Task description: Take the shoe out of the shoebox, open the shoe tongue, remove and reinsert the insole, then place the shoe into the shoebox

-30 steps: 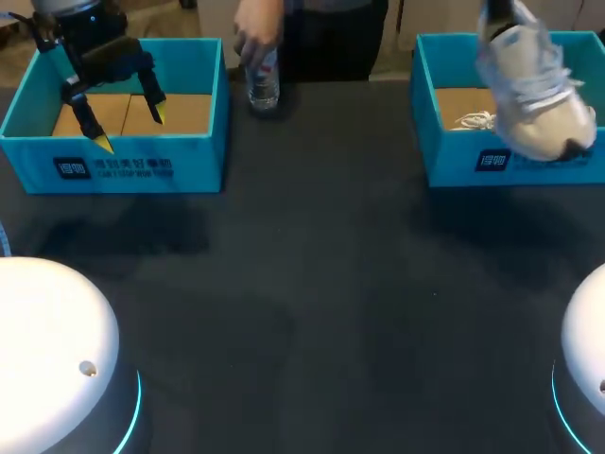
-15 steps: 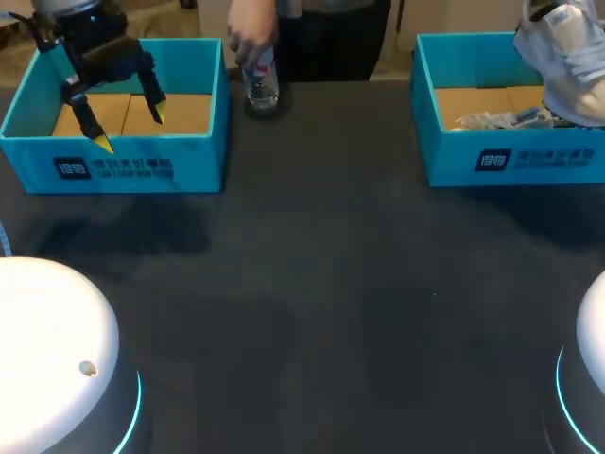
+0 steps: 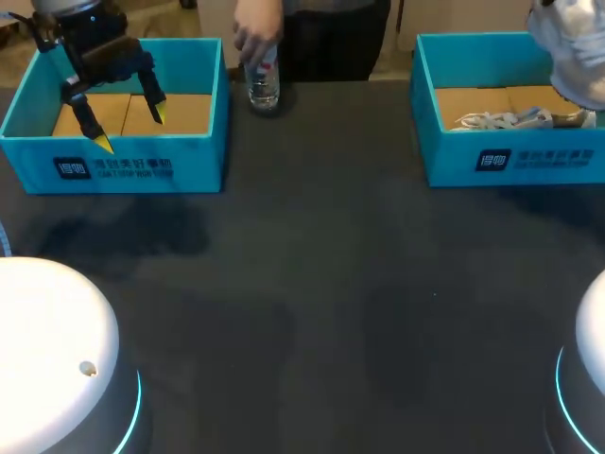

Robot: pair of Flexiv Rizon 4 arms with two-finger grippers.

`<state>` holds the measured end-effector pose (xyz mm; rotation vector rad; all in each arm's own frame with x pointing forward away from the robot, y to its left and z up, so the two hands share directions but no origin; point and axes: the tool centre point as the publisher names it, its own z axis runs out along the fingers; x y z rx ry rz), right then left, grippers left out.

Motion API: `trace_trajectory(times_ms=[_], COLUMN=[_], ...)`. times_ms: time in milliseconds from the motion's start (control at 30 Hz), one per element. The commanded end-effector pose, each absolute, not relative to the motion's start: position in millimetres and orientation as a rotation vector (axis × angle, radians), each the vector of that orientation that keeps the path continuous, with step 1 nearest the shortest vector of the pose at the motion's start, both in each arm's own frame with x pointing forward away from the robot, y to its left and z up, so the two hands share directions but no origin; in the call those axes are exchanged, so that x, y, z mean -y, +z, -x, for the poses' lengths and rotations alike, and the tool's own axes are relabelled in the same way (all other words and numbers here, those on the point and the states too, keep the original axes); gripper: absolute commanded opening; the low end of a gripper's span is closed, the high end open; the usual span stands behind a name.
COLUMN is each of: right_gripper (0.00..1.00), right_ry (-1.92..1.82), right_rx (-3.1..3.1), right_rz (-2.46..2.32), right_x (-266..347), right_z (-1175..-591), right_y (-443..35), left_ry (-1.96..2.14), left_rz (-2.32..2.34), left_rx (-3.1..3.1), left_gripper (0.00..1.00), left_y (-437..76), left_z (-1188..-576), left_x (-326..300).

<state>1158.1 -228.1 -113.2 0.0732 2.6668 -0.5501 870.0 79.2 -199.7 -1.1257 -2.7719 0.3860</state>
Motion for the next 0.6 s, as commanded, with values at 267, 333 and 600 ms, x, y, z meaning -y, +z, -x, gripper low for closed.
trace_trajectory(times_ms=[267, 333, 600], right_gripper=[0.0, 0.0, 0.0], right_ry=[-0.472, -0.405, -0.281], right_rx=[-2.824, -2.839, -2.829], right_rz=[-0.391, -0.607, -1.101], right_x=[264.7, 272.8, 288.4], right_z=[-1225.8, -1224.6, -1217.4], right_y=[-124.3, -127.4, -136.1], left_ry=[0.382, 0.382, 0.382], left_rz=[1.127, 1.127, 1.127], left_rx=[2.77, 2.77, 2.77], left_gripper=[1.0, 1.0, 1.0], left_y=[-199.7, -199.7, -199.7], left_z=[-870.7, -870.7, -870.7], left_x=[-79.5, -79.5, -79.5])
